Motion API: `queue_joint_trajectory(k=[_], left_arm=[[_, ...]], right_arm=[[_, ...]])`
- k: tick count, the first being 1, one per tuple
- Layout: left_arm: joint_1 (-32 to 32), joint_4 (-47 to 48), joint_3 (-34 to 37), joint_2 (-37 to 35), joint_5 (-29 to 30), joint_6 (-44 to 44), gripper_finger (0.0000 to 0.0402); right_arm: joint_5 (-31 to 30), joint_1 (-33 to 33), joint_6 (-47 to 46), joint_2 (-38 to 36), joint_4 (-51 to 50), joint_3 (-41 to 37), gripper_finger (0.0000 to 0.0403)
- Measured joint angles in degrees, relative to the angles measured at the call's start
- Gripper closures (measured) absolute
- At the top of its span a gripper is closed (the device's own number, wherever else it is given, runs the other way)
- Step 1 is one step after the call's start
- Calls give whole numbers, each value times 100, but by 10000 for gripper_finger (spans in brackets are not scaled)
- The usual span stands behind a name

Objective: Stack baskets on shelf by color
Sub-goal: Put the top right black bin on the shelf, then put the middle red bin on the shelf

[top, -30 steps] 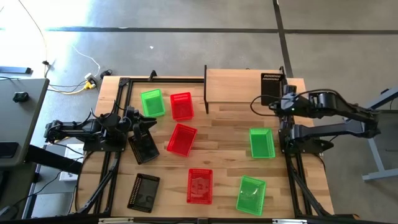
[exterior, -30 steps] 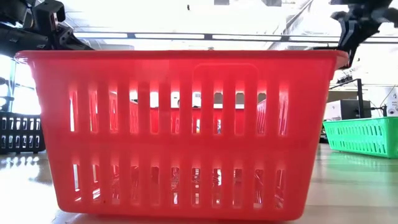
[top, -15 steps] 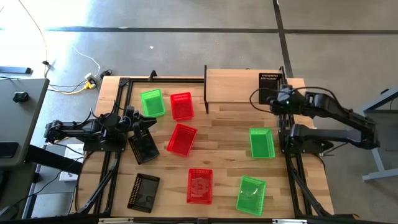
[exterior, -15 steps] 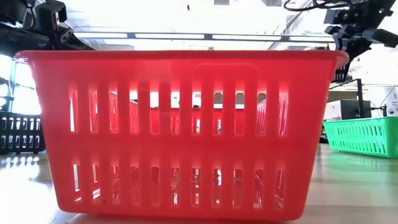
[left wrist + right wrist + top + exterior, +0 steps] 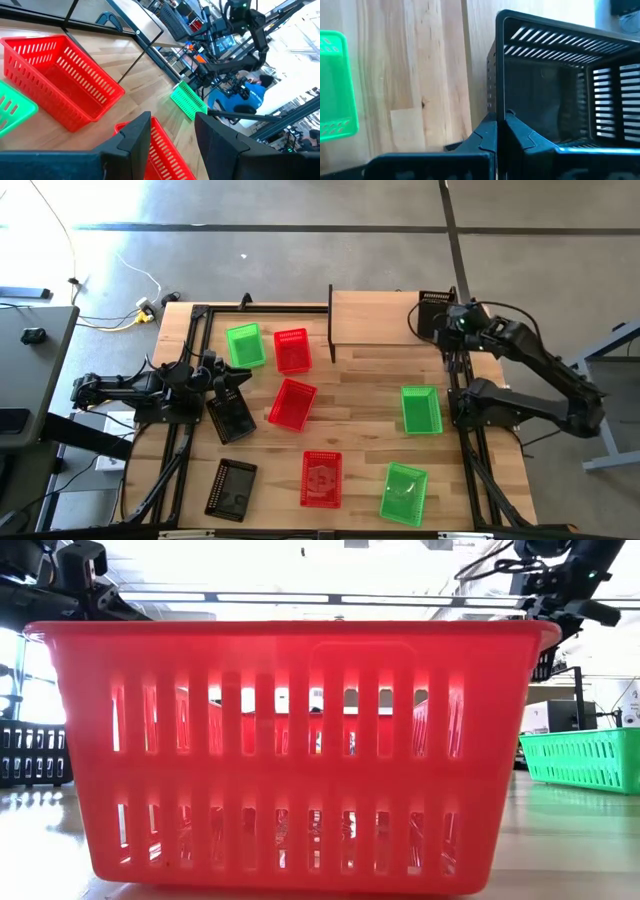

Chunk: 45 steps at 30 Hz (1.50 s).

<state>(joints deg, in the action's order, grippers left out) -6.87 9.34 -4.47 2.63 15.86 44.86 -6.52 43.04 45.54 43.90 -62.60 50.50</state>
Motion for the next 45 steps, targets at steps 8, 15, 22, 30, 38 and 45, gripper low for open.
queue_joint_trajectory(k=[8, 15, 22, 30, 38, 45], left_arm=[[0, 0, 0, 0, 0, 4, 259], [0, 0, 0, -2, 0, 0, 259], [0, 0, 0, 0, 0, 2, 259], [2, 0, 0, -2, 0, 113, 259], [1, -1, 0, -2, 74, 170, 259], [2, -11, 0, -1, 149, 164, 259]], right_arm=[[107, 162, 42, 279, 58, 9, 402], [-27, 160, -50, 237, 47, 9, 402], [-24, 160, -215, 228, 54, 9, 402], [-44, 160, -437, 228, 61, 9, 363], [-266, 160, -320, 161, 68, 9, 302], [-195, 156, -337, -42, 76, 9, 294]])
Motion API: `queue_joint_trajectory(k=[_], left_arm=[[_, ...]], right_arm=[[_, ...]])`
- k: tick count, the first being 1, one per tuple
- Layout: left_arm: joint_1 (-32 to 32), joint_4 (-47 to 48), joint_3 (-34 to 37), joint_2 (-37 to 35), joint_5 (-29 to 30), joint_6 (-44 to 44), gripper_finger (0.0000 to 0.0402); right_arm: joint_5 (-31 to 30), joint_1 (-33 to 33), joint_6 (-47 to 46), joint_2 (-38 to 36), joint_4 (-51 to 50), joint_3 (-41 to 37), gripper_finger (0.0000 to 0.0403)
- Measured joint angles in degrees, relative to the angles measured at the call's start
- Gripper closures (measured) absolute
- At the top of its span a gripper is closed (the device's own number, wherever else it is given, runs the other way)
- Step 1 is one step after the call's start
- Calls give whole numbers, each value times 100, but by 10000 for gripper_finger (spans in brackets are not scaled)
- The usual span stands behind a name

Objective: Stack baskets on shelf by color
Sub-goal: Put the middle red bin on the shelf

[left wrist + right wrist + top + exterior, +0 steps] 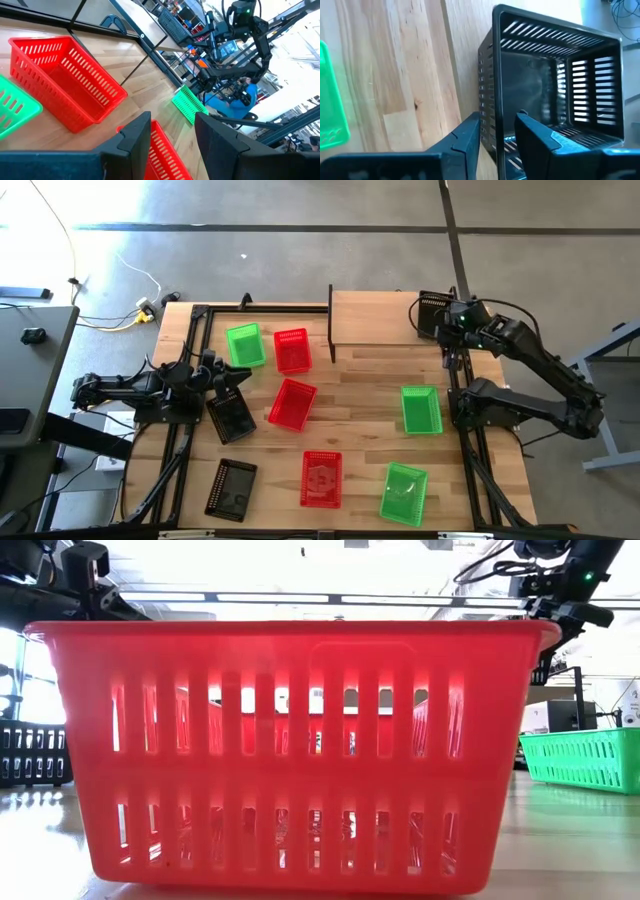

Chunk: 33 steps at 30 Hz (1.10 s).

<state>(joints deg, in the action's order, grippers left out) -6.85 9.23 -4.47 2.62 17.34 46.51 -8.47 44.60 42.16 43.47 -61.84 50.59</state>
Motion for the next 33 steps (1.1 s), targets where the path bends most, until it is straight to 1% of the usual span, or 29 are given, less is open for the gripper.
queue_joint_trajectory(k=[4, 12, 16, 19, 23, 28, 30, 33], left_arm=[[-1, 0, 0, 1, 1, -8, 259], [-1, 0, 0, -1, 2, -16, 259], [-2, 0, 0, 2, 2, -16, 259], [-2, 0, 0, -1, 2, -14, 259], [-1, -7, 0, 0, -7, -4, 259], [-2, -74, 0, 0, -73, -16, 259], [-2, -155, 0, 2, -159, -32, 259], [-2, -401, 0, -1, -381, -231, 259]], right_arm=[[4, 0, -125, -9, -43, 111, 294], [138, 0, -411, -8, -172, 696, 294], [380, 0, -811, -8, -225, 931, 294], [480, 0, -1305, -8, -249, 1071, 294], [935, 0, -2263, -8, -262, 1192, 294], [1868, -2, -3462, -8, -251, 1241, 295], [2157, -2, -3942, -8, -251, 1241, 295], [2438, -25, -4509, -8, -211, 1241, 295]])
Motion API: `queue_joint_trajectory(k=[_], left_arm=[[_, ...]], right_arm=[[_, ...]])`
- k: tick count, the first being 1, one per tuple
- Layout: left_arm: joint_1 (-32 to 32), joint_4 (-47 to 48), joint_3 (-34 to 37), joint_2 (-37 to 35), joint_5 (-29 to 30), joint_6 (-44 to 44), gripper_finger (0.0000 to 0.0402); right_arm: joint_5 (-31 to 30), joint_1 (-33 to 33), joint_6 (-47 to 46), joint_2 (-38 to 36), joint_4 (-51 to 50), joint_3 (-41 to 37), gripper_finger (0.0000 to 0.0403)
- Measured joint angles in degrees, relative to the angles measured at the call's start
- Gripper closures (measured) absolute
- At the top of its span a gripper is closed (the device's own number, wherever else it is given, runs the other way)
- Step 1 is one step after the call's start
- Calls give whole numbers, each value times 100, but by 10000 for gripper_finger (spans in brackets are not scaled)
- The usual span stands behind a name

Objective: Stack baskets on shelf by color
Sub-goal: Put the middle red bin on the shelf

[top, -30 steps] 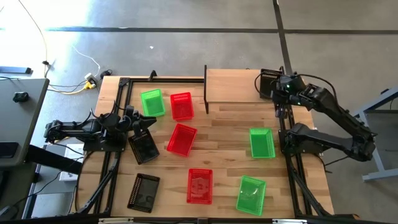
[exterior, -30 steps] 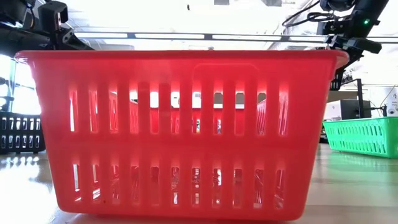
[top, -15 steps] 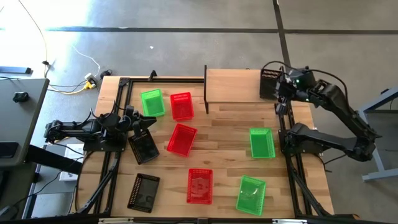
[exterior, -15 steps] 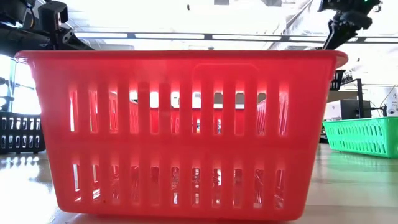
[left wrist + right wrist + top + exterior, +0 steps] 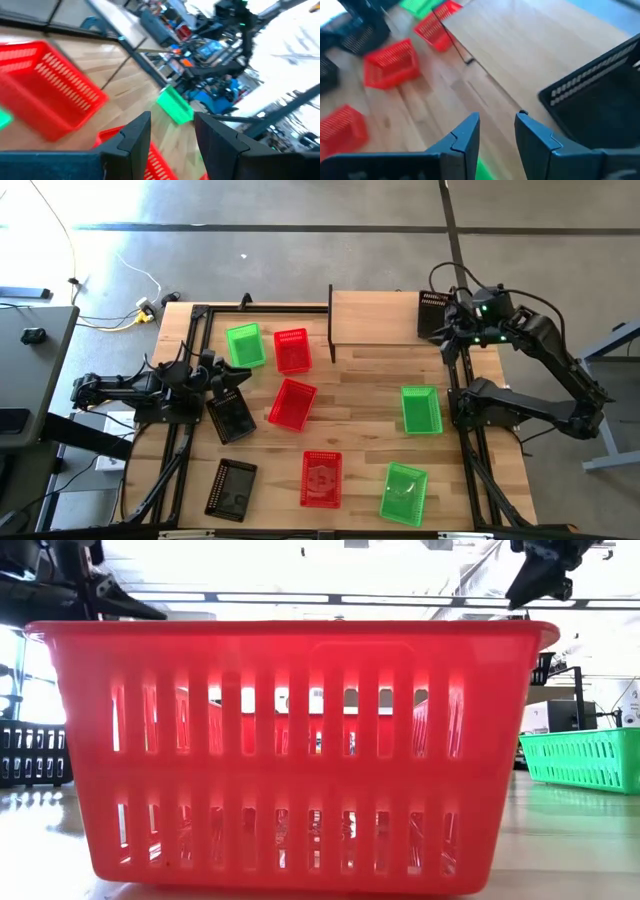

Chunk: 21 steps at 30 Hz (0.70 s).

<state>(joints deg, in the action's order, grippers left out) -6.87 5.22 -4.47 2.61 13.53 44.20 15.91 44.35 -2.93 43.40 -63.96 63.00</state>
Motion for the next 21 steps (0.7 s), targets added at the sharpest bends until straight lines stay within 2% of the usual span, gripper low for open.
queue_joint_trajectory(k=[8, 12, 15, 21], left_arm=[[1, -562, -58, 3, -396, -436, 259], [0, -332, -345, 150, -395, -436, 259], [1, -54, -645, 391, -395, -436, 259], [1, 629, -1299, 1175, -364, -157, 259]], right_arm=[[103, -683, -1309, 4, 795, 0, 295], [51, -1124, -1726, 4, 1412, 0, 295], [-232, -1439, -1875, 4, 1851, 0, 295], [-670, -1925, -1909, 5, 2322, 0, 295]])
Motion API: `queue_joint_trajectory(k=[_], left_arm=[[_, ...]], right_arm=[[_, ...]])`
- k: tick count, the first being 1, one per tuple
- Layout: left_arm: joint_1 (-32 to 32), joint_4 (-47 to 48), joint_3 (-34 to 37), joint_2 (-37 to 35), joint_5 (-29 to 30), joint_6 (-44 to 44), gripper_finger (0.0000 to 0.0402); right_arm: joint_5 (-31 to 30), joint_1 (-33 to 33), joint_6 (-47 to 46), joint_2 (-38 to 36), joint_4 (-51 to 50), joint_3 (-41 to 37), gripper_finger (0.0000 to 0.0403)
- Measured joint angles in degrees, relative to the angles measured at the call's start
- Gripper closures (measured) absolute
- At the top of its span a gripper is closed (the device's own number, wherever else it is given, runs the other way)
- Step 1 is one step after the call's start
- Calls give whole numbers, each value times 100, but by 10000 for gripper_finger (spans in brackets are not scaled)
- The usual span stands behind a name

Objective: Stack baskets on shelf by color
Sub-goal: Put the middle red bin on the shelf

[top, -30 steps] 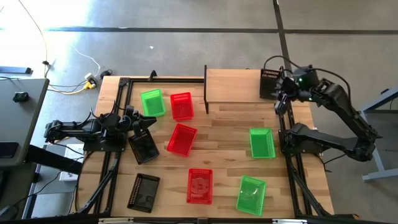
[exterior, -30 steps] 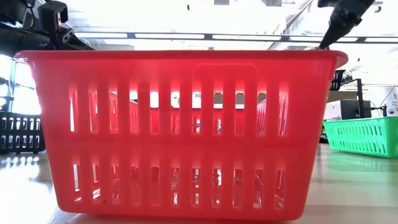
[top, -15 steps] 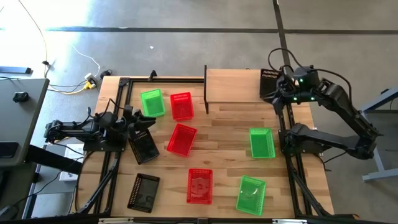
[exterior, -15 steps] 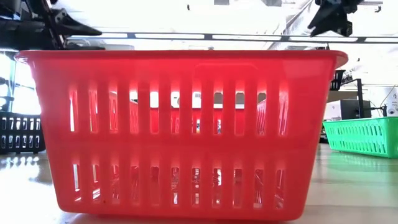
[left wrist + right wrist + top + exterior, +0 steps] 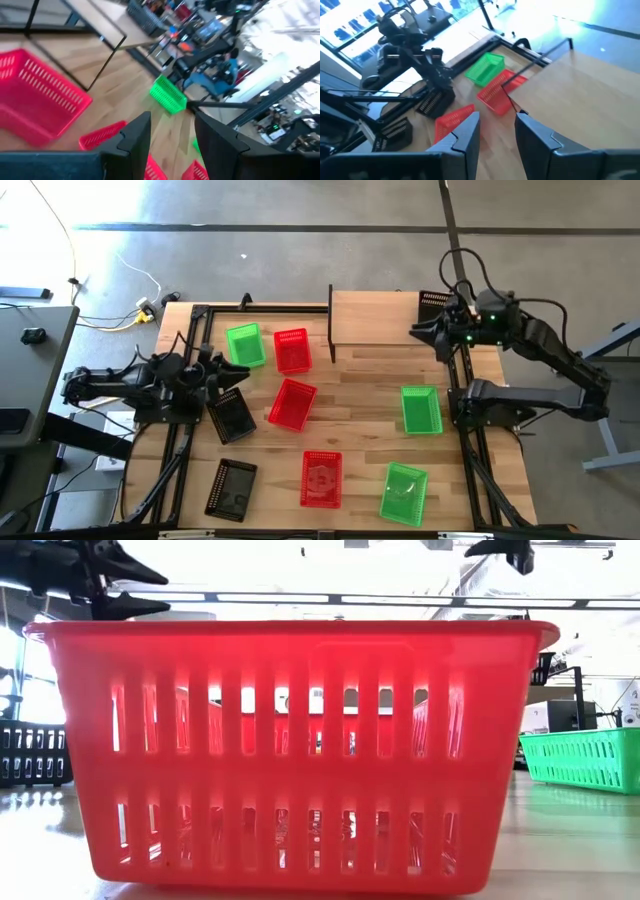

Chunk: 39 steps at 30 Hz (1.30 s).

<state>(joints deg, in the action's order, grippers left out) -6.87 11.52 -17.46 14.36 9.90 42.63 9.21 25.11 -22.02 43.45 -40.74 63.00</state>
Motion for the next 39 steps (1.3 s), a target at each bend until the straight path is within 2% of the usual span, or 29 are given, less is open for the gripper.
queue_joint_trajectory(k=[11, 15, 23, 29, 39], left_arm=[[0, 864, -1244, 2166, 109, 1047, 259], [-1, 1137, -1671, 2926, 163, 1139, 259], [-1, 1416, -2100, 4251, 218, 1535, 259], [50, 1447, -2126, 4957, 229, 2008, 259], [281, 1441, -2126, 5611, 229, 2306, 259]], right_arm=[[-8, -278, 369, 10, 156, 0, 295], [-2, -278, 510, 10, 51, 0, 295], [7, -278, 702, 10, -152, 0, 295], [9, -278, 821, 10, -367, 0, 295], [11, -278, 1015, 10, -662, 0, 295]])
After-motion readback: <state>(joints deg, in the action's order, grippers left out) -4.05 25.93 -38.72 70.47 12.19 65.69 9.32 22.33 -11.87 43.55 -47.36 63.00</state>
